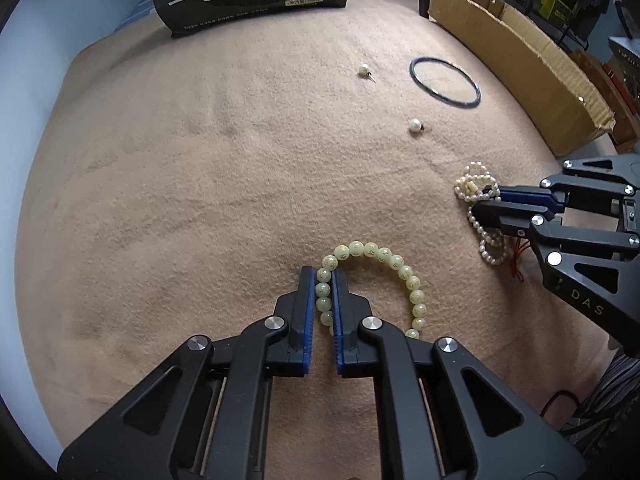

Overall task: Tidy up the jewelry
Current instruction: 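Grasp the cream bead bracelet with the left tool while the right tool grasps the pearl necklace, then carry the bracelet and pearl necklace into the box and open both tools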

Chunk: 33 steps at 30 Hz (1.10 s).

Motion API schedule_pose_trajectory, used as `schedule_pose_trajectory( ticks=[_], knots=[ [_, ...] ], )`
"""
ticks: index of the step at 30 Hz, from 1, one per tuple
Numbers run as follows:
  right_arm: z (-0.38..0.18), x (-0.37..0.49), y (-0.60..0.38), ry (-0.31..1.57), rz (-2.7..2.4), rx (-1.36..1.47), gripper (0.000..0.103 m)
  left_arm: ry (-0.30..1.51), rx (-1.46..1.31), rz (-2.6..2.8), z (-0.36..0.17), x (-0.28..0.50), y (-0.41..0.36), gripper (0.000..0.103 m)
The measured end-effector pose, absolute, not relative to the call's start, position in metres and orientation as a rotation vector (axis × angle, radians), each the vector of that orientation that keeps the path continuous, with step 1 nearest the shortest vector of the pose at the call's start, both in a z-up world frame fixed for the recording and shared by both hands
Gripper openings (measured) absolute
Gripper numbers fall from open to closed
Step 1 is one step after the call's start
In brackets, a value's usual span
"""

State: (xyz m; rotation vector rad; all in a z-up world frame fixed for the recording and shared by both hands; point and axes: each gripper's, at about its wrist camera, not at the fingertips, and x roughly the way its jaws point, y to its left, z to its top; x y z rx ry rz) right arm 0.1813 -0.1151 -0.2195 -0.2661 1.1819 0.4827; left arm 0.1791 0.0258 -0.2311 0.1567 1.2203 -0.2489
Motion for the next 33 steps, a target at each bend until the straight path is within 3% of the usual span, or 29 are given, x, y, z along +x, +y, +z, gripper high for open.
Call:
schedule_pose_trajectory(
  ticks=[33],
  knots=[
    [-0.103,0.183,-0.172,0.934,0.457,-0.005,0.006,0.965,-0.018,-0.286,-0.133,0.177,0.016,0.005]
  ],
)
